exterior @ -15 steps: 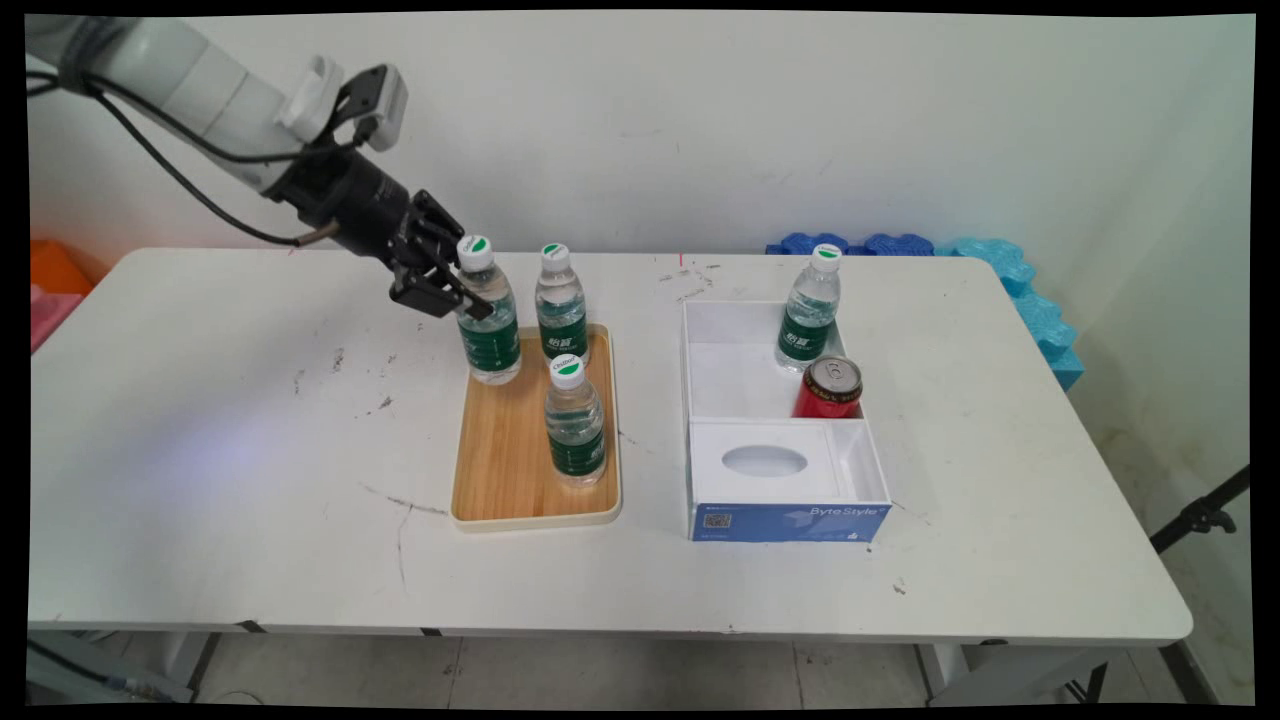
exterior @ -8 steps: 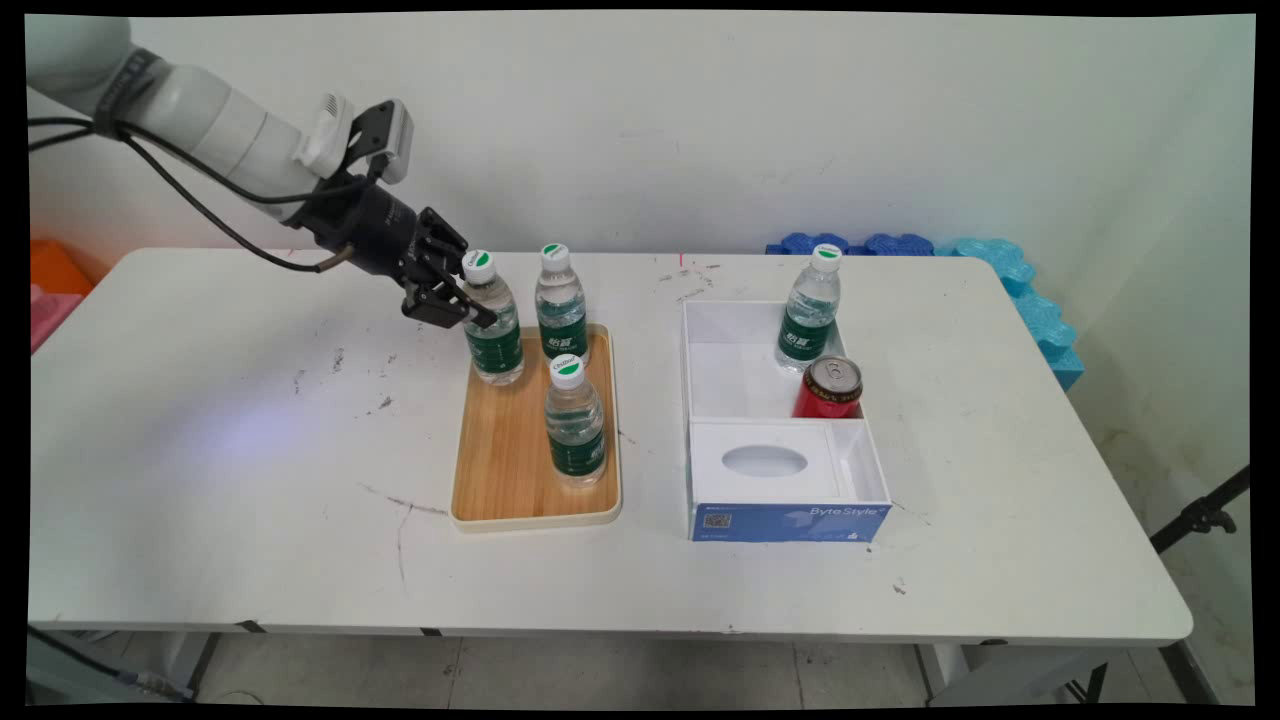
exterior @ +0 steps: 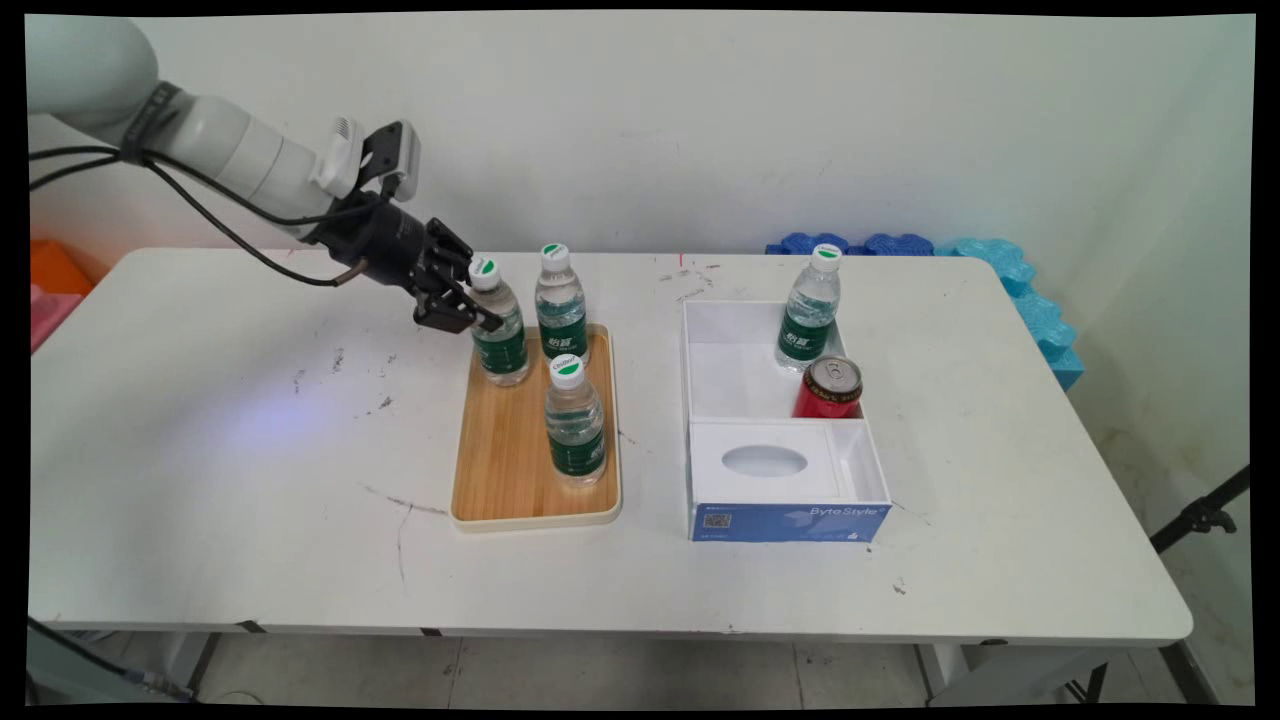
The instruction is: Place the picked object on the tray
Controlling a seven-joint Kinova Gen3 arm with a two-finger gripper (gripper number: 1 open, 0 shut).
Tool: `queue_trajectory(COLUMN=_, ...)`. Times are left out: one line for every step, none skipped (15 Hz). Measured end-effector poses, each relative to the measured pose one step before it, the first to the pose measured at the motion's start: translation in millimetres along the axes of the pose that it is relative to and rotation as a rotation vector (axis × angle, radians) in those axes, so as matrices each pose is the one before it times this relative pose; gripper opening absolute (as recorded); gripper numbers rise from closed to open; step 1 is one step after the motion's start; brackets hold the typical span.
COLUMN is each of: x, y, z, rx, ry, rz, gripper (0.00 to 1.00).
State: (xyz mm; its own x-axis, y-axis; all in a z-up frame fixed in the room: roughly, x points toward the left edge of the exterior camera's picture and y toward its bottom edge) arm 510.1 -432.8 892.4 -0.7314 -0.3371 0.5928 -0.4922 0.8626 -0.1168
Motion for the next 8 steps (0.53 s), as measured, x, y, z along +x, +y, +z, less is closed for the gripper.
queue_trajectory(x=-2.27, y=-0.29, z=2.12, rx=0.00083, ry=0.00110, rz=-0.00173, gripper=0.00)
queue_trajectory(x=-1.77, y=-0.25, z=2.15, rx=0.00006, ry=0.00192, rz=-0.00131, gripper=0.00)
queue_trajectory(x=-1.58, y=-0.17, z=1.55, rx=0.00014, ry=0.00176, rz=-0.00093, gripper=0.00)
queue_trajectory(x=-0.98, y=-0.14, z=1.03, rx=0.00006, ry=0.00114, rz=-0.00066, gripper=0.00)
queue_trajectory(x=-1.49, y=-0.13, z=1.16, rx=0.00006, ry=0.00210, rz=-0.00078, gripper=1.00)
queue_trajectory(x=-1.64, y=-0.02, z=1.21, rx=-0.00064, ry=0.00220, rz=-0.00045, gripper=1.00)
queue_trajectory(x=-1.55, y=0.37, z=0.83, rx=-0.00190, ry=0.00255, rz=-0.00023, gripper=1.00)
queue_trajectory(x=-1.20, y=0.56, z=0.20, rx=-0.00164, ry=0.00170, rz=0.00029, gripper=1.00)
